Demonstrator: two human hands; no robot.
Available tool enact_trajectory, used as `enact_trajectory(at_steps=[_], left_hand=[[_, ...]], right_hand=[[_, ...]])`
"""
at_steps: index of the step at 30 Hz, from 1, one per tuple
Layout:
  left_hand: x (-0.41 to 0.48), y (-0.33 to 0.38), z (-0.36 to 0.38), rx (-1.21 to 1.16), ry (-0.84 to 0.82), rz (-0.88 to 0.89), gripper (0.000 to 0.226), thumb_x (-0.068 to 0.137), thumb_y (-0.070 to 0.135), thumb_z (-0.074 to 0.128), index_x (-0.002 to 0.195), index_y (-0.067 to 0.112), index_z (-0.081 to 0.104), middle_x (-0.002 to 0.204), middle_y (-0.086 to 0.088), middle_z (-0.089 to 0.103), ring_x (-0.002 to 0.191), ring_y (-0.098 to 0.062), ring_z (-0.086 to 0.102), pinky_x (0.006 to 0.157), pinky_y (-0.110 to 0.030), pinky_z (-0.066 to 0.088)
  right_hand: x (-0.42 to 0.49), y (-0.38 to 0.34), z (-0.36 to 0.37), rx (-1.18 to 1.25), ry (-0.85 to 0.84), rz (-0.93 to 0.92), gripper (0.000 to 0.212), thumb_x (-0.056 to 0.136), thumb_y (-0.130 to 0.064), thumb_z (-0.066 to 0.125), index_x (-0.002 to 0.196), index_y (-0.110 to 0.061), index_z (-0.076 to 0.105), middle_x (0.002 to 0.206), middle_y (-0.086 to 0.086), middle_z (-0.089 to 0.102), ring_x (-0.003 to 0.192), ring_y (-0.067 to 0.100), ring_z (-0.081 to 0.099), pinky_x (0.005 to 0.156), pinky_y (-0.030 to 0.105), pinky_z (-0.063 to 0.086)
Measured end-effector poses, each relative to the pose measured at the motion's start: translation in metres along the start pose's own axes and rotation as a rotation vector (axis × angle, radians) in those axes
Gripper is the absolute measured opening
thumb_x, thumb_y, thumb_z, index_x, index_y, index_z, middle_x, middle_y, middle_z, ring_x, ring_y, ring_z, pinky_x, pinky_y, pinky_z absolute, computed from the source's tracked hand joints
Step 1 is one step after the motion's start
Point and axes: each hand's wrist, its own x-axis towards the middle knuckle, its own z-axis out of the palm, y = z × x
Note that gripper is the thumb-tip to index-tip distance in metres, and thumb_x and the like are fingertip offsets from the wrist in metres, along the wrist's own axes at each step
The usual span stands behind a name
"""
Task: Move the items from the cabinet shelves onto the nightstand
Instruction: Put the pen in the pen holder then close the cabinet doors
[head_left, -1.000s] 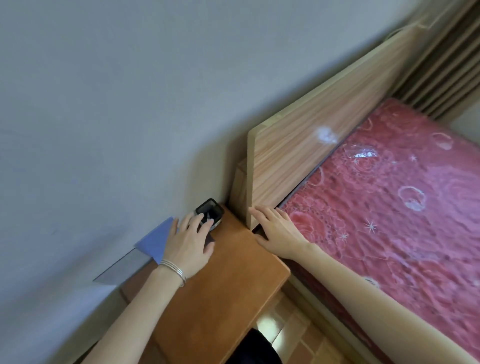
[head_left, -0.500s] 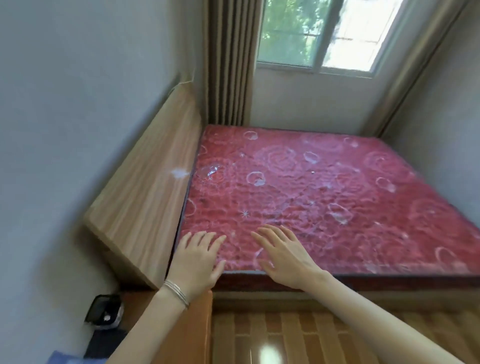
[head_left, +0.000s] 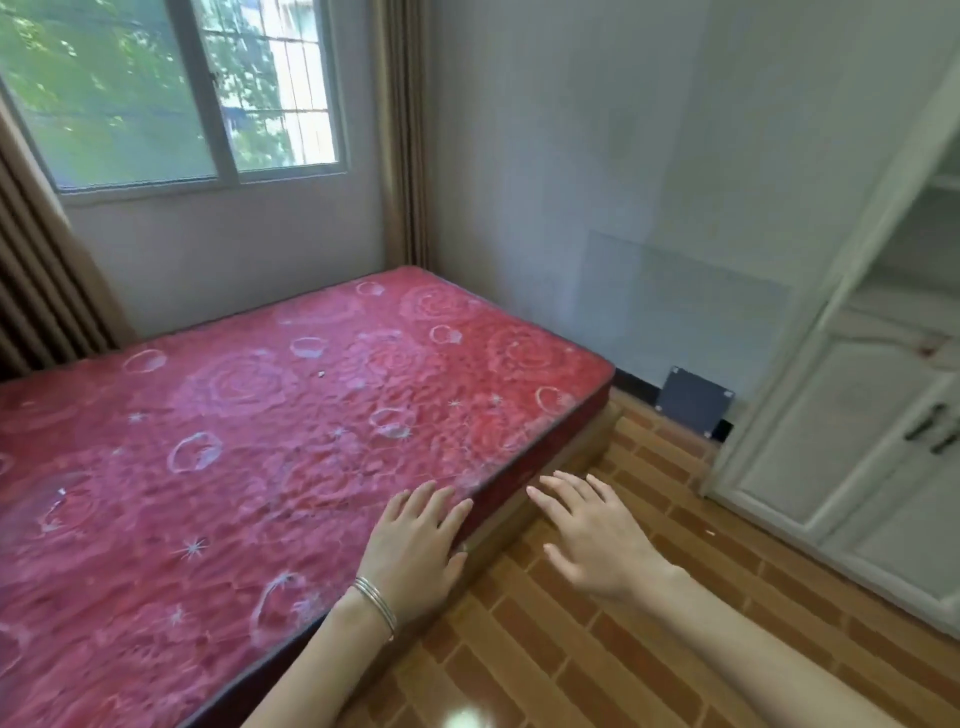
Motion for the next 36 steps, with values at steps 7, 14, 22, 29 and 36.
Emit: enact_trajectory(at_steps=[7,14,22,29,36], left_hand=[[0.112,0.130,0.026,-0.094,0.049,0.243,0.050,0.068,0.045,0.055,0.112,0.025,0.066,0.110,0.003,0.067,0.100,-0.019,0.063,0.082,-0.038,0.053],[0.207,0.222,0.041,-0.146,0.121,0.362,0.047,0.071,0.041,0.048,0.112,0.025,0.066,0.106,0.006,0.066,0.099,-0.016,0.062,0.084,-0.035,0.051],[0.302,0.275,0.057,-0.164,0.141,0.513,0.052,0.068,0.039,0.067,0.117,0.025,0.062,0.119,0.005,0.061,0.115,-0.018,0.055,0.097,-0.039,0.044],[0.401,0.285,0.076,-0.202,0.231,0.665,0.044,0.077,0.038,0.042,0.113,0.023,0.063,0.116,0.002,0.062,0.110,-0.021,0.057,0.094,-0.038,0.046],[0.522,0.277,0.071,-0.183,0.288,0.742,0.047,0.079,0.040,0.042,0.118,0.022,0.062,0.119,0.001,0.063,0.111,-0.022,0.058,0.094,-0.042,0.047]], right_hand=[[-0.093,0.141,-0.018,-0.079,-0.048,0.208,0.060,0.076,-0.048,0.051,0.131,-0.023,0.049,0.126,0.001,0.059,0.117,0.017,0.054,0.098,0.044,0.043],[-0.152,0.255,-0.038,-0.121,-0.001,0.342,0.050,0.084,-0.053,0.038,0.124,-0.026,0.055,0.122,-0.002,0.060,0.116,0.017,0.054,0.099,0.042,0.043],[-0.173,0.333,-0.038,-0.151,0.013,0.486,0.051,0.084,-0.050,0.038,0.126,-0.025,0.053,0.124,-0.002,0.058,0.117,0.017,0.053,0.099,0.039,0.041],[-0.136,0.399,-0.030,-0.229,0.060,0.563,0.049,0.083,-0.049,0.036,0.120,-0.025,0.057,0.119,-0.001,0.062,0.111,0.018,0.058,0.093,0.039,0.046],[-0.076,0.466,-0.050,-0.330,0.167,0.640,0.045,0.083,-0.045,0.039,0.116,-0.024,0.061,0.116,-0.002,0.062,0.107,0.017,0.059,0.091,0.036,0.048]])
